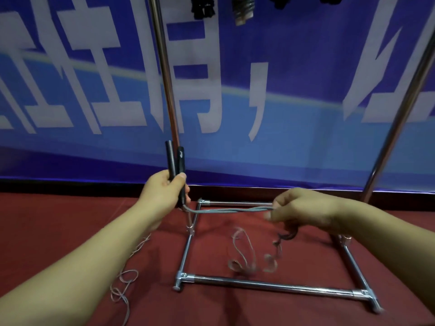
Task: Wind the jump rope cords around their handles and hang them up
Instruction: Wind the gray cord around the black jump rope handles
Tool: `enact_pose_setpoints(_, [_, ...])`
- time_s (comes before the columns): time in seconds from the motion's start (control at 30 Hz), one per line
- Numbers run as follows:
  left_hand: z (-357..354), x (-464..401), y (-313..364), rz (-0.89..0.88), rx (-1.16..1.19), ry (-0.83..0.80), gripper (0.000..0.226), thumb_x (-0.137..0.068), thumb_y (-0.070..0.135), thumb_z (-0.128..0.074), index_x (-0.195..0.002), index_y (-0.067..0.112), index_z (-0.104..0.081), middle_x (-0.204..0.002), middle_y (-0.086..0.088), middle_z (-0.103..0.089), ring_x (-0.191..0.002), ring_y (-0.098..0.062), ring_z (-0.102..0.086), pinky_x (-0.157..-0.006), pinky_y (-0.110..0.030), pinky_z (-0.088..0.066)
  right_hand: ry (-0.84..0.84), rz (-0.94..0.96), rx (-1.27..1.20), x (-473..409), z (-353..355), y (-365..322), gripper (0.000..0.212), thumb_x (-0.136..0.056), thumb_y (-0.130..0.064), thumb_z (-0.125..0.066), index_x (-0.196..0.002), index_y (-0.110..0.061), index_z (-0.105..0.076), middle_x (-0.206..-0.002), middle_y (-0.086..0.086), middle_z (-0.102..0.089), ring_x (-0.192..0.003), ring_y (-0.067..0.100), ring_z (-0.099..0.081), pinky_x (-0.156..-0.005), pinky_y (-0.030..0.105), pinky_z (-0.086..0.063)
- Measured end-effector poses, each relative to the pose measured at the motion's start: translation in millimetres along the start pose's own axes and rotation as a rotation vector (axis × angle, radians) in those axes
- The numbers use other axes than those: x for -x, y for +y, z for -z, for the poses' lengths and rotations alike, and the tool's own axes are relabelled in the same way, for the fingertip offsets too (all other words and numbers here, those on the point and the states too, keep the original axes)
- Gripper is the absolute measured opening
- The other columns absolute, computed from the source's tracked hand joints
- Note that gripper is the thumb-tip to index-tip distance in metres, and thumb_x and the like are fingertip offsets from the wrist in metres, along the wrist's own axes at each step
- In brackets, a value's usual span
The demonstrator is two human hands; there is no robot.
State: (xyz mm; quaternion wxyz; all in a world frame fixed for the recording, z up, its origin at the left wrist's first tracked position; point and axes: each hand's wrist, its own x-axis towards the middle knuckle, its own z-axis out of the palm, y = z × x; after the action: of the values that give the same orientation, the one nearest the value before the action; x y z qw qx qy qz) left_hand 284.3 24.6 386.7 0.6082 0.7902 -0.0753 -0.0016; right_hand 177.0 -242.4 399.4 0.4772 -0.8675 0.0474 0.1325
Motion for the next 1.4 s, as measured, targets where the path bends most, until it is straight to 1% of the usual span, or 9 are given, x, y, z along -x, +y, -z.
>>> enact_pose_setpoints(0.17, [-1.7,26.7,7.3,0.003,-0.197,-0.531,0.012,-0.100,0.019,-0.059,-0.096,0.009,-0.063,-0.071,-0.004,-0.065,-0.056,-0.017,-0.061,-0.051,-0.024,-0.047,0.053,0.035,-0.157,8.8,2.9,0.5,0.012,-0.089,-0.018,-0.067,-0.080,-0.009,-0.070,-0.056,0.000,-0.043,-0.044,0.011,-0.032,-0.048,0.024,-0.025])
enact_pose_setpoints(0.23, [-8.1,38.8,15.0,-0.007,-0.201,-0.682,0.013,-0.100,0.020,-0.060,-0.091,0.012,-0.063,-0.070,-0.002,-0.064,-0.058,-0.016,-0.061,-0.053,-0.022,-0.047,0.073,0.066,-0.192,11.0,-0.5,-0.5,0.024,-0.091,-0.032,-0.064,-0.093,-0.009,-0.070,-0.065,0.004,-0.049,-0.046,0.011,-0.032,-0.047,0.024,-0.023])
enact_pose_setpoints(0.37, [-22.4,54.1,29.6,0.059,-0.071,-0.786,0.017,-0.101,0.020,-0.058,-0.084,0.015,-0.059,-0.070,-0.003,-0.057,-0.052,-0.015,-0.059,-0.047,-0.023,-0.050,0.177,0.131,-0.146,12.7,-10.3,-11.6,0.062,-0.076,-0.084,-0.049,-0.096,-0.029,-0.070,-0.072,0.003,-0.049,-0.053,0.015,-0.034,-0.048,0.027,-0.025])
enact_pose_setpoints(0.47, [-28.2,58.7,35.2,0.097,-0.026,-0.867,0.013,-0.100,0.022,-0.059,-0.089,0.016,-0.061,-0.078,-0.007,-0.060,-0.053,-0.017,-0.061,-0.045,-0.026,-0.051,0.244,0.203,-0.106,11.2,-14.0,-15.3,0.070,-0.079,-0.082,-0.040,-0.095,-0.018,-0.065,-0.065,-0.003,-0.049,-0.055,0.014,-0.037,-0.049,0.024,-0.028])
enact_pose_setpoints(0.63, [-33.8,61.6,41.1,0.236,0.027,-0.854,0.038,-0.096,0.039,-0.055,-0.116,0.008,-0.063,-0.080,-0.009,-0.070,-0.054,-0.014,-0.061,-0.046,-0.023,-0.048,0.299,0.262,0.039,11.3,-13.3,-13.4,0.047,-0.095,-0.060,-0.048,-0.081,-0.018,-0.063,-0.054,-0.017,-0.049,-0.050,0.000,-0.041,-0.058,0.022,-0.035])
enact_pose_setpoints(0.83, [-28.4,59.7,46.5,0.436,0.294,-0.951,0.058,-0.103,0.051,-0.028,-0.114,0.013,-0.070,-0.092,-0.017,-0.072,-0.073,-0.024,-0.069,-0.067,-0.032,-0.058,0.373,0.305,0.104,10.9,-10.8,-11.4,0.059,-0.089,-0.072,-0.045,-0.085,-0.017,-0.065,-0.078,0.002,-0.069,-0.077,0.023,-0.065,-0.081,0.043,-0.055])
enact_pose_setpoints(1.03, [-29.6,64.1,50.3,0.440,0.292,-0.936,0.044,-0.105,0.048,-0.033,-0.122,0.019,-0.061,-0.088,-0.005,-0.064,-0.058,-0.013,-0.059,-0.044,-0.020,-0.048,0.534,0.275,0.248,11.1,-17.3,-19.5,0.053,-0.094,-0.062,-0.039,-0.077,-0.016,-0.059,-0.066,-0.004,-0.055,-0.063,0.013,-0.051,-0.066,0.034,-0.043])
enact_pose_setpoints(1.2, [-34.8,65.4,42.4,0.143,0.096,-0.797,0.019,-0.105,0.027,-0.050,-0.094,0.019,-0.064,-0.081,-0.001,-0.064,-0.046,-0.009,-0.045,-0.041,-0.020,-0.035,0.548,0.237,0.250,6.5,-20.7,-20.8,0.060,-0.093,-0.064,-0.037,-0.080,-0.011,-0.060,-0.066,-0.003,-0.054,-0.061,0.013,-0.048,-0.062,0.033,-0.040])
enact_pose_setpoints(1.4, [-31.1,61.6,33.3,-0.176,-0.161,-0.685,0.019,-0.105,0.023,-0.050,-0.119,0.028,-0.062,-0.069,0.001,-0.063,-0.046,-0.012,-0.045,-0.043,-0.025,-0.042,0.400,0.240,0.038,0.8,-21.9,-17.8,0.058,-0.087,-0.072,-0.043,-0.085,-0.018,-0.065,-0.067,-0.008,-0.058,-0.065,0.010,-0.053,-0.070,0.033,-0.045])
